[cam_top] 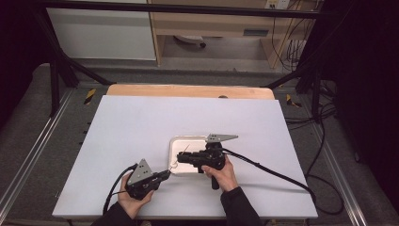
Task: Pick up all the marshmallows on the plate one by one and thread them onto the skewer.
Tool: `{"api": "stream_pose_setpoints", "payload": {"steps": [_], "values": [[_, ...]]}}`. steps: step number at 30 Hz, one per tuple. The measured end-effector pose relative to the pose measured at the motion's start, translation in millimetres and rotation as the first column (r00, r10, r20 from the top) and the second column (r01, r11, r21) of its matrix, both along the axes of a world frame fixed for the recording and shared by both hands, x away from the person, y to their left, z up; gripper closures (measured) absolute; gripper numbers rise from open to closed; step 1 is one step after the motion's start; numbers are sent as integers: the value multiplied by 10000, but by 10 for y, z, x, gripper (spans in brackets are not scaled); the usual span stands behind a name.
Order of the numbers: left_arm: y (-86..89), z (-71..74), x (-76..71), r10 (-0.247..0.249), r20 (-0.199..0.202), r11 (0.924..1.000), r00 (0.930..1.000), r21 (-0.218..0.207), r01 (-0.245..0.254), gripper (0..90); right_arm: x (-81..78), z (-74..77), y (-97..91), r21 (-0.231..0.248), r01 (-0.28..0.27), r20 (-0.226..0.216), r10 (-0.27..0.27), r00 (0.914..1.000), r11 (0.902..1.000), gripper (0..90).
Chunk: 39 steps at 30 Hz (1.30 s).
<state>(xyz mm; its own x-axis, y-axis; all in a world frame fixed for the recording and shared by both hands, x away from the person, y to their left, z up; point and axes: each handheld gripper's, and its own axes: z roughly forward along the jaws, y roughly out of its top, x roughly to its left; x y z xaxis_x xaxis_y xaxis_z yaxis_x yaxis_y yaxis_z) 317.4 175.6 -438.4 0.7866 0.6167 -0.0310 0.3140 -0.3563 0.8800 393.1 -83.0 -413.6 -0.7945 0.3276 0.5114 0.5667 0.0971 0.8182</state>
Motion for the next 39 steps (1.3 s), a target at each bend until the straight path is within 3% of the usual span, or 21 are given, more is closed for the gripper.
{"api": "stream_pose_setpoints", "payload": {"steps": [4,10,14,19,25,30,33,39], "values": [[-3,5,0,-14,22,10000,10000,-38,14,886,-8,19,-10,-74,40,105,-39,9999,10000,765],[38,4,10,141,-35,9999,9999,-78,-141,886,-31,144,-87,-368,479,748,-451,9962,9982,505],[68,7,11,192,-48,9998,9998,-61,-192,886,-33,241,-171,-1045,1012,1404,-861,9863,9894,272],[93,6,16,240,-126,9997,9996,-73,-240,886,2,227,-238,-2206,1472,2016,-1026,9741,9642,156],[101,2,18,250,-177,9997,9995,-17,-251,886,78,108,-275,-3478,1700,2213,-955,9705,9220,113],[100,-3,23,263,-222,9997,9994,31,-262,886,139,16,-310,-3842,1819,2213,-1010,9700,9052,102],[98,-7,27,269,-259,9996,9993,40,-268,886,178,-22,-324,-4169,1886,2211,-1021,9699,8892,87],[100,-7,29,265,-292,9996,9992,51,-263,886,232,-116,-316,-4599,2003,2360,-984,9668,8651,129]]}}
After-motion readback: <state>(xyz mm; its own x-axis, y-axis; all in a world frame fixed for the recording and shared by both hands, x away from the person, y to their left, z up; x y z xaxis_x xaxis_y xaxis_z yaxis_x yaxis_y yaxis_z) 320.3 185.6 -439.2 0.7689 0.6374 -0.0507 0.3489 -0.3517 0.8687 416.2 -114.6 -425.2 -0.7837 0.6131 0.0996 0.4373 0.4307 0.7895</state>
